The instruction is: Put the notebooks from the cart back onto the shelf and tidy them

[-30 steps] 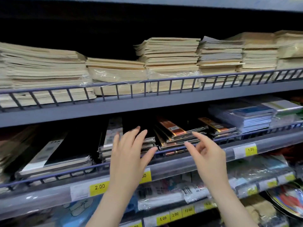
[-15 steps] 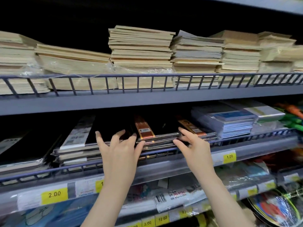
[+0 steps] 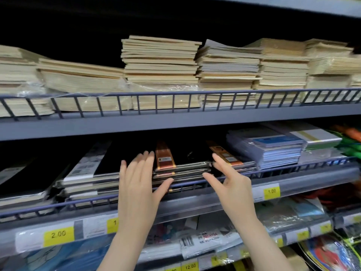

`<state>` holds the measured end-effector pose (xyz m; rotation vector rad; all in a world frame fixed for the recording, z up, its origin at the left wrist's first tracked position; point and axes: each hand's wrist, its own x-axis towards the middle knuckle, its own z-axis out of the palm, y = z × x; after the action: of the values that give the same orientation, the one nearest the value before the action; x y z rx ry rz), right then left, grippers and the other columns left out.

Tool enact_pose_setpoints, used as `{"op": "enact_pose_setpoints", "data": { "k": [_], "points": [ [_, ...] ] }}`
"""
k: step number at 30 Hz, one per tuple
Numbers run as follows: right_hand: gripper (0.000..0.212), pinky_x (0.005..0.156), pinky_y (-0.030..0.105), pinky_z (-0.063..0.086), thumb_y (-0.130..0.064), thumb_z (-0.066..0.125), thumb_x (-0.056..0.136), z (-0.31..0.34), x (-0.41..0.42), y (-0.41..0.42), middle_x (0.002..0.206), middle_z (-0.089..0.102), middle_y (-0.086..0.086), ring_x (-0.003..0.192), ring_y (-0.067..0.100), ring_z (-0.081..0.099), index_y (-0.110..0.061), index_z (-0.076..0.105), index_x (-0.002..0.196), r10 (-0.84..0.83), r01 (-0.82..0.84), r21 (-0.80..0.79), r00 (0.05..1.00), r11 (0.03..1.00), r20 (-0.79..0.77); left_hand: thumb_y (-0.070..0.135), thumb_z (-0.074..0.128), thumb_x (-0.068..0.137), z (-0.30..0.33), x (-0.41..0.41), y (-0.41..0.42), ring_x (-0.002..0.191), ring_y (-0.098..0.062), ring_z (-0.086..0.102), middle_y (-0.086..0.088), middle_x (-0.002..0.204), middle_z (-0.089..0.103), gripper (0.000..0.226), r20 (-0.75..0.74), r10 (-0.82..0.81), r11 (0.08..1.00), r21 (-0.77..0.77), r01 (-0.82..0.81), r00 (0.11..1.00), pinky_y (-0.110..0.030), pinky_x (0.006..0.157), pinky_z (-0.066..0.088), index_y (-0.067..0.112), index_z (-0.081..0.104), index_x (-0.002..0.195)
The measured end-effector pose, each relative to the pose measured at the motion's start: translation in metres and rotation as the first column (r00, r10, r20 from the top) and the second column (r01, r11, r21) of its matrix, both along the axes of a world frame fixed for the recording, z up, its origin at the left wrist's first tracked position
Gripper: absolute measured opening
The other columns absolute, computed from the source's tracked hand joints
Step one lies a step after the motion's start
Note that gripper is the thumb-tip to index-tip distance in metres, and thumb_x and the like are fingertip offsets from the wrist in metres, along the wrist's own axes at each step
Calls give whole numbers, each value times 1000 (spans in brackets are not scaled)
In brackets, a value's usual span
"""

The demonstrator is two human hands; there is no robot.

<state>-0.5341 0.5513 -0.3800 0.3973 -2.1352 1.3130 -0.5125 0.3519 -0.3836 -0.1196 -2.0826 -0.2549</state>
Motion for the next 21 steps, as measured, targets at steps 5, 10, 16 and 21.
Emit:
{"op": "enact_pose_setpoints", "data": {
  "k": [5, 10, 16, 21],
  "points": [
    [45, 82, 24, 49, -38, 62, 81, 2, -8, 56, 125, 59, -11, 93, -6, 56, -31, 54, 125, -202, 201, 187, 979, 962, -10, 37, 59, 86, 6, -14, 48, 123, -27, 50, -10, 132, 55, 45, -31, -66, 973, -223, 57, 997, -51, 104, 36, 17, 54, 126],
    [31, 77, 37, 52, -40, 61, 83, 3, -19, 65, 127, 59, -10, 95, 19, 64, -31, 64, 112, -319, 302, 331, 948, 894, -5, 34, 61, 85, -3, -29, 64, 102, -24, 63, -1, 113, 67, 35, -28, -3, 971, -238, -3, 1000, -41, 88, 41, 21, 60, 118],
    [29, 72, 37, 56, -40, 63, 80, -4, -23, 64, 123, 62, -9, 87, 15, 66, -31, 67, 107, -322, 323, 271, 945, 907, -51, 32, 54, 89, -7, -33, 64, 99, -23, 63, 1, 107, 68, 29, -92, -14, 975, -221, -7, 996, -37, 88, 37, 22, 63, 115],
    [38, 82, 36, 52, -38, 65, 79, -5, -23, 65, 131, 55, -9, 101, 7, 60, -30, 62, 117, -302, 308, 242, 951, 920, -61, 32, 57, 88, -6, -34, 65, 100, -22, 62, 2, 109, 68, 30, -69, -26, 979, -202, 12, 997, -37, 88, 36, 22, 61, 116]
  ]
}}
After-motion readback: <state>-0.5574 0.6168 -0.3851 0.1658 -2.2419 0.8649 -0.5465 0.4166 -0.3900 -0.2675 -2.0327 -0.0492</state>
